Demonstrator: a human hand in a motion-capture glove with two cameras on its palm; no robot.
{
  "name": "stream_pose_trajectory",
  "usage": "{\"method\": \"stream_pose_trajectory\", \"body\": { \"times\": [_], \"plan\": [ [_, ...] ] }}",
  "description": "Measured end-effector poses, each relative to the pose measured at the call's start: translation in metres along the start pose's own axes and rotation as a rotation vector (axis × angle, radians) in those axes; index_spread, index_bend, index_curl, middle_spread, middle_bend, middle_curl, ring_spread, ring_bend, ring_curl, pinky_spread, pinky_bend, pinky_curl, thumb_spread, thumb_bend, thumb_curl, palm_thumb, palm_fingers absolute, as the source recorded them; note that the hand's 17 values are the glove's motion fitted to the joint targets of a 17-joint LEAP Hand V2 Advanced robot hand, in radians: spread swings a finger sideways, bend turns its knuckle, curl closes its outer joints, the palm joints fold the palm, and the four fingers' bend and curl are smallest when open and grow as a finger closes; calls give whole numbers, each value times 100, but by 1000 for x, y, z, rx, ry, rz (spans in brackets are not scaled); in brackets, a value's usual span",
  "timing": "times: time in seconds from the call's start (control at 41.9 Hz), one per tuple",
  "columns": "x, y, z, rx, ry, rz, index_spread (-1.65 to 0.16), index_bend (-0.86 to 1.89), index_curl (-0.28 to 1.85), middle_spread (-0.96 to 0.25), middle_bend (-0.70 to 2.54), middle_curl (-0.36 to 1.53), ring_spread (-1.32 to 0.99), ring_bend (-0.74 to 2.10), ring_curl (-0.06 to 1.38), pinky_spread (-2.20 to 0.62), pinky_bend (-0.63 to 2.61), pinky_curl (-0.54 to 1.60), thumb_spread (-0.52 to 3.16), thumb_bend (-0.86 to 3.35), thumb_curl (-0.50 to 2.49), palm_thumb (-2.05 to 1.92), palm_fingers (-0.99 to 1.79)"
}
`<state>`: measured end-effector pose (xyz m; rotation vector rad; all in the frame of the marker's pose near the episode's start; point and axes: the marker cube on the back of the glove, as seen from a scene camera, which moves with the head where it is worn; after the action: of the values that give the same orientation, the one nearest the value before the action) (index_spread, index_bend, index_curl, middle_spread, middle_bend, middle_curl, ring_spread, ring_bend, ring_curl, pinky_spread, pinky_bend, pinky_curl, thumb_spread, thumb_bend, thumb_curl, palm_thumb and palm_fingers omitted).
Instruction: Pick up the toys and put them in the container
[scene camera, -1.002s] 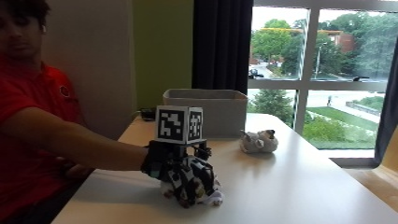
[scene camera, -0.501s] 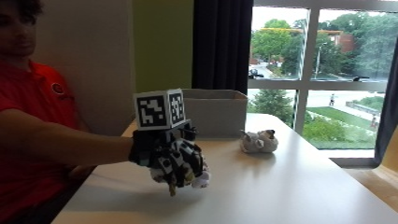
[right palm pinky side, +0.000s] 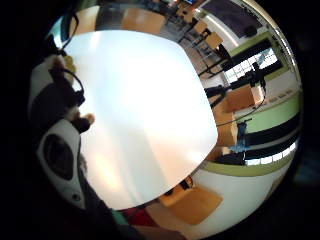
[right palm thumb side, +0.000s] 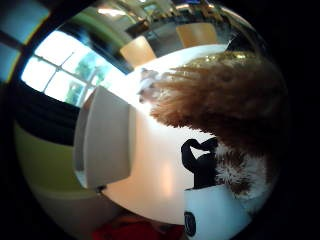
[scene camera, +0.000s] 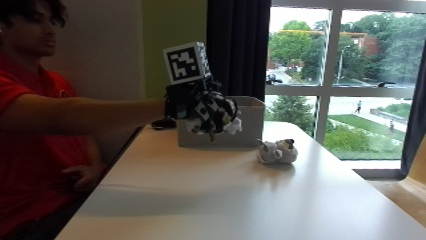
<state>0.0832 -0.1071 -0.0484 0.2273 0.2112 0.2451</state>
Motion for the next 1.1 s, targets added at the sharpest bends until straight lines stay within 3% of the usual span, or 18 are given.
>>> {"method": "stream_pose_trajectory", "body": {
  "times": [0.239, 0.549, 0.787, 1.098],
  "plan": [
    [-102, -15, -55, 13, -106, -223, -56, 38, 104, -49, 38, 46, -48, 86, 44, -49, 94, 37, 48, 10, 103, 55, 106],
    [-242, -31, -107, 37, -113, -325, -59, 30, 110, -49, 30, 48, -48, 83, 44, -49, 92, 37, 49, 9, 110, 54, 106],
    [-318, -28, -100, 22, -105, -454, -61, 22, 114, -45, 18, 47, -47, 79, 43, -48, 91, 37, 55, 6, 114, 52, 100],
    [-360, -9, -70, -168, -118, -494, -63, 4, 109, -34, 12, 42, -41, 86, 43, -45, 100, 39, 72, 3, 114, 49, 82]
  ]
}}
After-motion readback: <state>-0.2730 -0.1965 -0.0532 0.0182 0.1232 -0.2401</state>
